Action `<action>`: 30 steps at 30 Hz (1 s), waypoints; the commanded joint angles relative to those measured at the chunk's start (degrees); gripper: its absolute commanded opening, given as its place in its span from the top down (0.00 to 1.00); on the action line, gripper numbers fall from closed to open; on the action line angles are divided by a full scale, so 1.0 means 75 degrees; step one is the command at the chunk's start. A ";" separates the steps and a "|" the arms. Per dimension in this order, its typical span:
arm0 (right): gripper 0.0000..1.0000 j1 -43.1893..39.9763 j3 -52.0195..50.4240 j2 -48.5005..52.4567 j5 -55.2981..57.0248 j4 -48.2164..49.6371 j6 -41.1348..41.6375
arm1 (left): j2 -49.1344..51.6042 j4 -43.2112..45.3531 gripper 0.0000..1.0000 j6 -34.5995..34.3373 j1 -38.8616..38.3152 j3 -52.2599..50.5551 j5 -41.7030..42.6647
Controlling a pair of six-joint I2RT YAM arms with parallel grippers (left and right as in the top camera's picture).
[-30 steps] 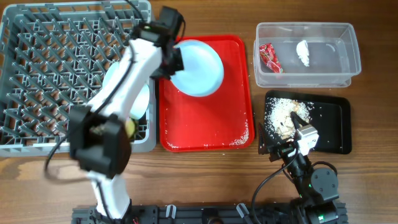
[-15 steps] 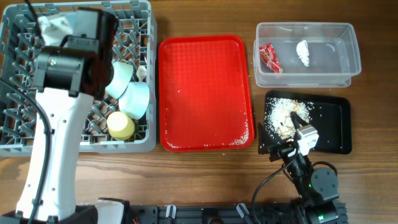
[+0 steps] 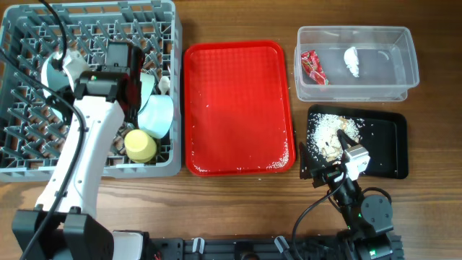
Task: Sort waste into correct bins and load items into the dishwasher rack
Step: 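Lift the plate and stand it upright in the gray rack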
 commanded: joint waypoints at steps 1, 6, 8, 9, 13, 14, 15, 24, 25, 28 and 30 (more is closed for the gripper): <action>0.00 -0.0032 -0.0015 -0.0076 -0.0058 0.0026 0.0058 | 0.0009 0.0475 0.96 -0.0236 0.0117 -0.0280 -0.0396; 0.00 -0.0032 -0.0015 -0.0076 -0.0058 0.0026 0.0055 | 0.0166 0.0673 0.96 -0.0239 0.0306 -0.0353 0.0195; 0.00 -0.0032 -0.0015 -0.0076 -0.0058 0.0026 0.0058 | 0.0280 0.0682 0.96 -0.0239 0.0303 -0.0353 0.0303; 0.00 -0.0032 -0.0015 -0.0076 -0.0058 0.0026 0.0055 | 0.0350 0.0694 0.96 -0.0236 0.0303 -0.0353 0.0303; 0.01 -0.0032 -0.0015 -0.0076 -0.0058 0.0026 0.0055 | 0.0670 0.0731 0.96 -0.0137 0.0303 -0.0353 0.0513; 0.00 -0.0032 -0.0015 -0.0076 -0.0058 0.0026 0.0055 | 0.0737 0.0761 0.96 -0.0050 0.0300 -0.0353 0.0577; 0.00 -0.0032 -0.0015 -0.0076 -0.0058 0.0026 0.0058 | 0.0796 0.0766 0.96 -0.0041 0.0300 -0.0353 0.0592; 0.00 -0.0032 -0.0015 -0.0076 -0.0058 0.0026 0.0058 | 0.0254 0.0513 0.27 -0.0035 0.0154 -0.0047 -0.0303; 0.00 -0.0032 -0.0015 -0.0076 -0.0058 0.0026 0.0055 | 0.0087 0.0423 0.25 -0.0035 0.0090 0.0073 -0.0286; 0.00 -0.0032 -0.0015 -0.0076 -0.0058 0.0026 0.0055 | -0.0481 0.0256 0.22 0.0326 -0.0175 0.0493 0.0428; 0.00 -0.0032 -0.0015 -0.0076 -0.0058 0.0026 0.0058 | -0.0851 0.0259 0.21 0.0641 -0.0391 0.0772 0.1606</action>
